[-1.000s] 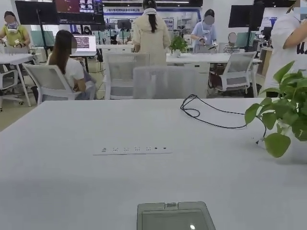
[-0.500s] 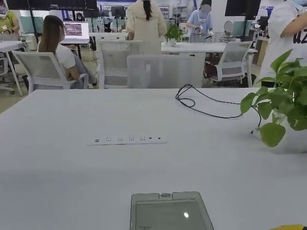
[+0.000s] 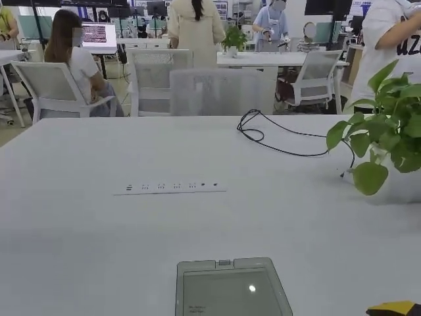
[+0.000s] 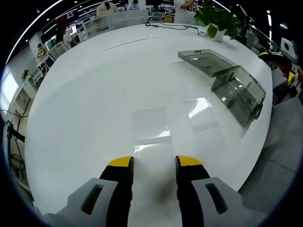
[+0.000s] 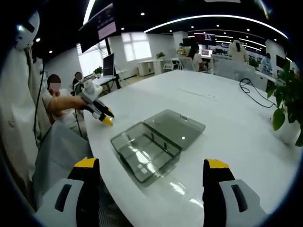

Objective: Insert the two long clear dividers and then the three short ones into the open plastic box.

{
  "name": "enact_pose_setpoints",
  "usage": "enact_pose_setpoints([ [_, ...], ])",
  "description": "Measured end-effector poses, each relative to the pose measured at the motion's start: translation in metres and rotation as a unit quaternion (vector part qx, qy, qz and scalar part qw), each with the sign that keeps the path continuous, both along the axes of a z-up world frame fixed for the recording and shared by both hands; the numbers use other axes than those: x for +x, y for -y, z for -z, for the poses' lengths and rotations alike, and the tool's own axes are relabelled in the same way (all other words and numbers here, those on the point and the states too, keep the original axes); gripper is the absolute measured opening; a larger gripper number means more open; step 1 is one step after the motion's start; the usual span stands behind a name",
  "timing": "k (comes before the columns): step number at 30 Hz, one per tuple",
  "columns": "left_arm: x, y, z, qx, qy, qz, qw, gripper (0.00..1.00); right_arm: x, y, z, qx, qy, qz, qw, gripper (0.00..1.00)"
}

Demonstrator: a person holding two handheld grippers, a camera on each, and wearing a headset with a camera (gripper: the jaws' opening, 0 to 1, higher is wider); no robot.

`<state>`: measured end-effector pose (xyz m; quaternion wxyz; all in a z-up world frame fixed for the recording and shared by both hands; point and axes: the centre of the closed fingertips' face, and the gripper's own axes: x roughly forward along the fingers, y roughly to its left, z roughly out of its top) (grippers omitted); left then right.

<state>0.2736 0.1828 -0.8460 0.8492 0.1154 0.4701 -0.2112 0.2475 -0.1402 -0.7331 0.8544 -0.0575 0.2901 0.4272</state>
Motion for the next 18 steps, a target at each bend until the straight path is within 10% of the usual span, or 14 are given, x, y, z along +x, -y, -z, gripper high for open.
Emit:
enact_pose_setpoints([
  [18,0.0021,-0.0028,-0.0001,0.013,-0.026,0.005,0.9996,0.32,0.0069,0.0031,0.0012,0.007,-0.004,0.010,0.9999,0.86],
])
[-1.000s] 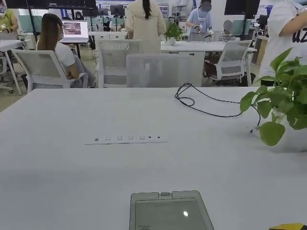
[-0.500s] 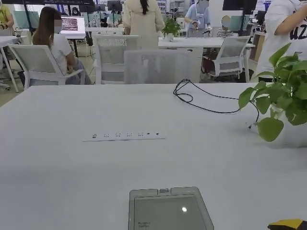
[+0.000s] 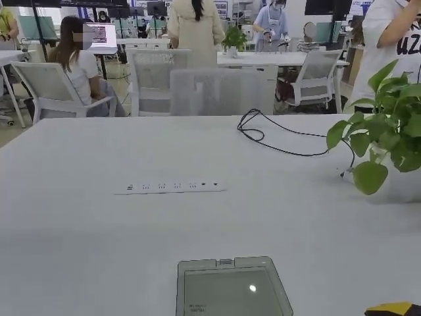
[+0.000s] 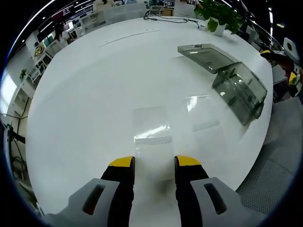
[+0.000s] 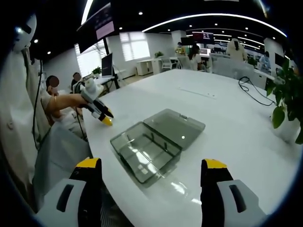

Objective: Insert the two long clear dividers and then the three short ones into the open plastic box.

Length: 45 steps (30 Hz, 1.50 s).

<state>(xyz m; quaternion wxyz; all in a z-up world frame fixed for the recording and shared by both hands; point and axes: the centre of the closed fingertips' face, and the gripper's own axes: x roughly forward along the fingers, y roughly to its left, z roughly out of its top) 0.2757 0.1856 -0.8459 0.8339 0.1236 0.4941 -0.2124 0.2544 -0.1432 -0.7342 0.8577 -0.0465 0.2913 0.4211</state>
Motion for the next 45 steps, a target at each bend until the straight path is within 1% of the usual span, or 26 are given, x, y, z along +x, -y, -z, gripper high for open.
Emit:
enact_pose_setpoints([
  [2,0.000,-0.001,0.000,0.000,0.001,0.002,1.0000,0.31,0.001,-0.001,-0.001,0.006,-0.002,0.003,1.0000,0.85],
  [5,0.000,-0.001,-0.001,0.005,0.002,0.007,1.0000,0.31,0.001,-0.002,0.000,0.006,-0.002,0.004,1.0000,0.85],
  [7,0.001,-0.001,-0.001,0.001,0.003,0.004,1.0000,0.30,0.001,-0.003,0.000,0.008,-0.002,0.005,0.9999,0.85],
  [8,0.002,-0.002,-0.003,-0.004,0.007,-0.001,1.0000,0.30,0.001,-0.003,0.001,0.010,-0.004,0.007,0.9999,0.85],
  [9,0.001,-0.002,-0.003,-0.004,0.004,-0.002,1.0000,0.30,0.001,-0.004,0.001,0.010,-0.005,0.008,0.9999,0.85],
  [11,0.000,-0.001,-0.003,-0.006,0.005,-0.003,1.0000,0.30,0.000,-0.004,0.002,0.011,-0.008,0.010,0.9999,0.85],
  [14,0.000,-0.001,-0.004,-0.003,0.007,-0.003,1.0000,0.30,-0.001,-0.005,0.004,0.013,-0.013,0.017,0.9997,0.83],
  [18,0.000,0.000,-0.005,0.003,0.013,-0.002,0.9999,0.30,0.000,-0.007,0.002,0.024,-0.019,0.031,0.9991,0.80],
  [21,0.000,0.001,-0.007,0.006,0.021,-0.003,0.9997,0.30,0.001,-0.010,0.001,0.028,-0.019,0.034,0.9988,0.78],
  [24,0.001,0.004,-0.010,-0.003,0.035,-0.010,0.9993,0.30,0.001,-0.015,0.000,0.042,-0.025,0.042,0.9979,0.74],
  [29,0.004,0.007,-0.016,-0.006,0.057,-0.016,0.9982,0.30,-0.001,-0.027,0.002,0.047,-0.031,0.039,0.9976,0.70],
  [30,0.004,0.008,-0.017,-0.008,0.060,-0.017,0.9980,0.30,-0.001,-0.029,0.002,0.048,-0.032,0.039,0.9976,0.70],
  [33,0.001,0.013,-0.021,-0.014,0.062,-0.019,0.9978,0.30,-0.001,-0.036,0.002,0.053,-0.033,0.039,0.9973,0.67],
  [36,0.001,0.021,-0.028,-0.025,0.074,-0.022,0.9967,0.30,-0.001,-0.046,0.002,0.063,-0.036,0.040,0.9965,0.65],
  [38,-0.001,0.027,-0.033,-0.033,0.077,-0.023,0.9962,0.30,-0.002,-0.050,0.002,0.067,-0.038,0.040,0.9962,0.63],
  [39,0.000,0.031,-0.036,-0.041,0.084,-0.022,0.9954,0.30,-0.004,-0.054,0.003,0.069,-0.045,0.036,0.9960,0.62],
  [40,0.000,0.034,-0.038,-0.046,0.087,-0.023,0.9948,0.30,-0.005,-0.056,0.003,0.071,-0.049,0.033,0.9958,0.62],
  [42,0.000,0.040,-0.043,-0.059,0.095,-0.025,0.9934,0.30,-0.005,-0.061,0.004,0.077,-0.053,0.039,0.9949,0.59],
  [43,0.001,0.045,-0.047,-0.072,0.106,-0.021,0.9915,0.30,-0.006,-0.065,0.004,0.083,-0.058,0.042,0.9939,0.58],
  [44,0.000,0.048,-0.049,-0.080,0.111,-0.022,0.9904,0.30,-0.005,-0.067,0.004,0.090,-0.062,0.046,0.9930,0.56],
  [45,0.000,0.054,-0.053,-0.092,0.116,-0.020,0.9887,0.30,-0.005,-0.070,0.004,0.098,-0.067,0.053,0.9915,0.55],
])
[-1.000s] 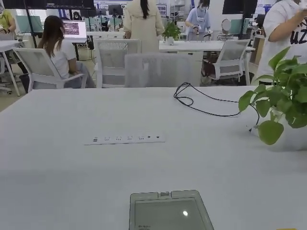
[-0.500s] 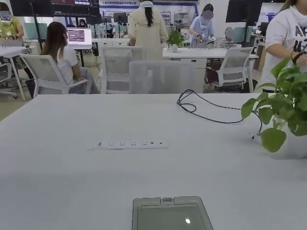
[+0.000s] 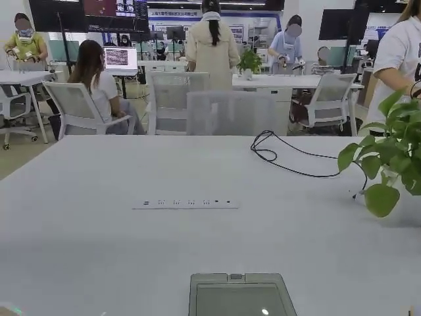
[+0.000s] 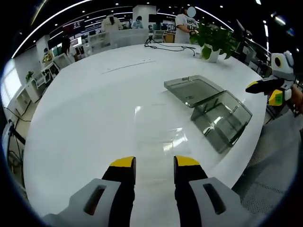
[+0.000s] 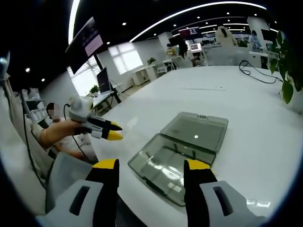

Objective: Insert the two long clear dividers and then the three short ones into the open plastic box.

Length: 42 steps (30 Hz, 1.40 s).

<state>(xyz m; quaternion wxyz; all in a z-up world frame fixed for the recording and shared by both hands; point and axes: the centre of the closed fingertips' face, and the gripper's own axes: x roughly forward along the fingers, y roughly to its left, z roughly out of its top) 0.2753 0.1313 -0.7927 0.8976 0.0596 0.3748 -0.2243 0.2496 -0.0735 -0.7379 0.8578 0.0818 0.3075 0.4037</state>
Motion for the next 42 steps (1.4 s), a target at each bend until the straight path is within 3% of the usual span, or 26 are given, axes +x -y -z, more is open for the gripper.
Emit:
enact_pose_setpoints([
  [6,-0.002,0.024,-0.013,-0.044,0.028,0.012,0.9986,0.30,0.001,-0.015,-0.003,0.021,-0.004,0.012,0.9997,0.50],
  [11,-0.004,0.042,-0.025,-0.082,0.043,0.011,0.9956,0.30,0.005,-0.024,-0.008,0.048,-0.006,0.039,0.9981,0.44],
  [17,-0.007,0.057,-0.035,-0.109,0.053,0.011,0.9925,0.30,0.009,-0.033,-0.013,0.081,-0.011,0.060,0.9949,0.39],
  [22,-0.011,0.075,-0.039,-0.169,0.051,0.006,0.9843,0.30,0.008,-0.042,-0.013,0.104,-0.023,0.070,0.9918,0.37],
  [28,-0.018,0.089,-0.038,-0.176,0.043,0.016,0.9832,0.30,0.008,-0.051,-0.010,0.117,-0.031,0.078,0.9895,0.34],
  [32,-0.022,0.099,-0.042,-0.211,0.038,0.015,0.9766,0.30,0.008,-0.056,-0.007,0.122,-0.038,0.085,0.9882,0.32],
  [42,-0.028,0.112,-0.043,-0.216,0.035,0.025,0.9754,0.30,0.009,-0.066,-0.003,0.140,-0.057,0.103,0.9831,0.27],
])
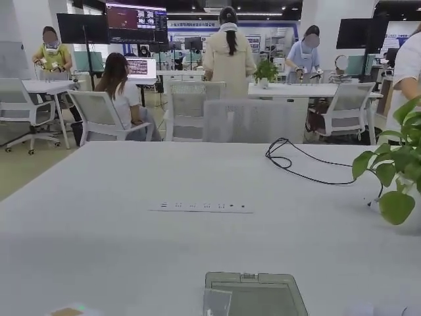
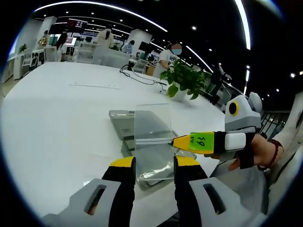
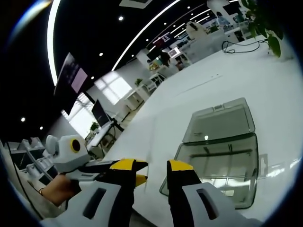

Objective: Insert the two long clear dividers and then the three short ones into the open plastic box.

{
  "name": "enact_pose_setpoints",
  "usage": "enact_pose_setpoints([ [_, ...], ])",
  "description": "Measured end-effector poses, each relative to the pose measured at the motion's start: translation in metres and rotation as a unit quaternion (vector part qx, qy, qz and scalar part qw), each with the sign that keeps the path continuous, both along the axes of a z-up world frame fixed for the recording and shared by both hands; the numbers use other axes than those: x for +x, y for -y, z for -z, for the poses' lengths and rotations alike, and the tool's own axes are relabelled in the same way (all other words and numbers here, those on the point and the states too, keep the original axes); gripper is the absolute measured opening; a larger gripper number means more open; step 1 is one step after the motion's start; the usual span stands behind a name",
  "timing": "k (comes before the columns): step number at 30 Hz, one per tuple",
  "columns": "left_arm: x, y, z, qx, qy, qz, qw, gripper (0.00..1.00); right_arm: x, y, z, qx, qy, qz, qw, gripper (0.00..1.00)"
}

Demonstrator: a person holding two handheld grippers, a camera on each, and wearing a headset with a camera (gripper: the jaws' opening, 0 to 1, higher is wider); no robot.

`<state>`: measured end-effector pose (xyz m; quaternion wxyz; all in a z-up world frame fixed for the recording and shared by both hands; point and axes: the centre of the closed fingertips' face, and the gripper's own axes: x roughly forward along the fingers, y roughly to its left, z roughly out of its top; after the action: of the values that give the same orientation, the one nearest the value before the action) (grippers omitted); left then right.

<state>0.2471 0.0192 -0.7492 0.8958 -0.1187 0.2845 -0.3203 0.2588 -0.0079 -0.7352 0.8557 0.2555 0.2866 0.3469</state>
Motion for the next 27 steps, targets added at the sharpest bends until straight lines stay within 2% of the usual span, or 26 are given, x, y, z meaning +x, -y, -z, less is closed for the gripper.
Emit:
enact_pose_setpoints([
  [9,-0.005,0.012,-0.003,-0.010,-0.001,0.010,0.9999,0.30,0.007,-0.004,-0.004,0.018,-0.001,0.018,0.9997,0.18],
  [15,-0.005,0.018,-0.007,-0.021,-0.002,0.014,0.9997,0.30,0.008,-0.004,-0.003,0.021,-0.009,0.021,0.9995,0.14],
  [19,-0.005,0.022,-0.008,-0.022,-0.002,0.016,0.9996,0.30,0.010,-0.002,-0.002,0.021,-0.010,0.029,0.9993,0.08],
  [23,-0.006,0.023,-0.007,-0.018,-0.003,0.016,0.9997,0.30,0.010,0.000,0.000,0.020,-0.020,0.033,0.9990,0.07],
  [24,-0.006,0.023,-0.006,-0.018,-0.006,0.015,0.9997,0.30,0.009,0.000,0.001,0.027,-0.030,0.035,0.9986,0.07],
  [27,-0.006,0.022,-0.006,-0.017,-0.007,0.013,0.9997,0.30,0.009,0.000,0.001,0.027,-0.032,0.036,0.9985,0.07],
])
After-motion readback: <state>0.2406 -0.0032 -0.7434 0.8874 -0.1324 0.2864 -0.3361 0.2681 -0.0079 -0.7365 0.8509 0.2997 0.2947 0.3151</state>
